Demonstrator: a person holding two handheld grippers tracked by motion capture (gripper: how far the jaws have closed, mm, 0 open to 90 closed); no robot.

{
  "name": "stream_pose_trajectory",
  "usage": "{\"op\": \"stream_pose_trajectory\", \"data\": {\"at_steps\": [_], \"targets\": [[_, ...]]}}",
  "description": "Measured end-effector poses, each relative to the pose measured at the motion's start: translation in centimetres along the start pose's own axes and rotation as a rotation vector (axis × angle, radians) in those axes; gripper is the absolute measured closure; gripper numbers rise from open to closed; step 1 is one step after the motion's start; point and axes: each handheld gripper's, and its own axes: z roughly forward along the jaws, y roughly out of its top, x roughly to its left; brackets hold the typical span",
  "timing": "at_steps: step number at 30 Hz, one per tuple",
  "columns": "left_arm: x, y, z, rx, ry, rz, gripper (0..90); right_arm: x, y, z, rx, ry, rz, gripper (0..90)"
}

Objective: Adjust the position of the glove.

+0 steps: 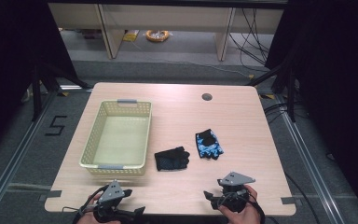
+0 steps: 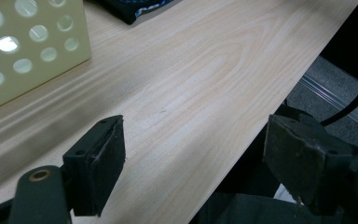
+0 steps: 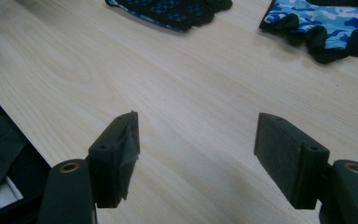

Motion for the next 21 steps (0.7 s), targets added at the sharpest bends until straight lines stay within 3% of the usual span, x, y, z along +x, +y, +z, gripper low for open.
{"op": "stream_pose_trajectory", "data": {"at_steps": [5,7,8,9,10,11,12,16,21], "targets": [[0.0,0.0,0.0,0.006,0.002,0.007,20.1,0.2,0.2,0.2,-0.004,0.016,-0.032,34.8],[0.0,0.0,0.1,-0.013,0.006,-0.001,20.1,0.2,0.3,0.3,-0.015,0.018,-0.047,36.2],[0.0,0.0,0.2,-0.016,0.008,-0.005,20.1,0.1,0.4,0.4,-0.014,0.017,-0.076,37.1],[0.0,0.0,0.2,-0.011,0.008,-0.006,20.1,0.1,0.5,0.5,-0.017,0.018,-0.081,37.8],[0.3,0.0,0.0,0.021,0.018,0.022,20.1,0.1,0.7,0.5,-0.023,0.025,-0.073,38.5],[0.2,0.0,0.0,0.032,0.006,-0.004,20.1,0.0,0.8,0.6,-0.024,0.024,-0.086,39.0],[0.1,0.0,0.2,0.009,-0.001,-0.026,20.1,0.1,1.0,0.6,-0.024,0.027,-0.076,40.3],[0.2,0.0,0.2,-0.01,0.016,-0.007,20.1,-0.1,1.7,0.9,-0.044,0.041,-0.098,42.3],[0.3,0.1,0.1,0.015,0.024,-0.003,20.1,-0.1,2.7,1.5,-0.062,0.049,-0.121,44.6]]}}
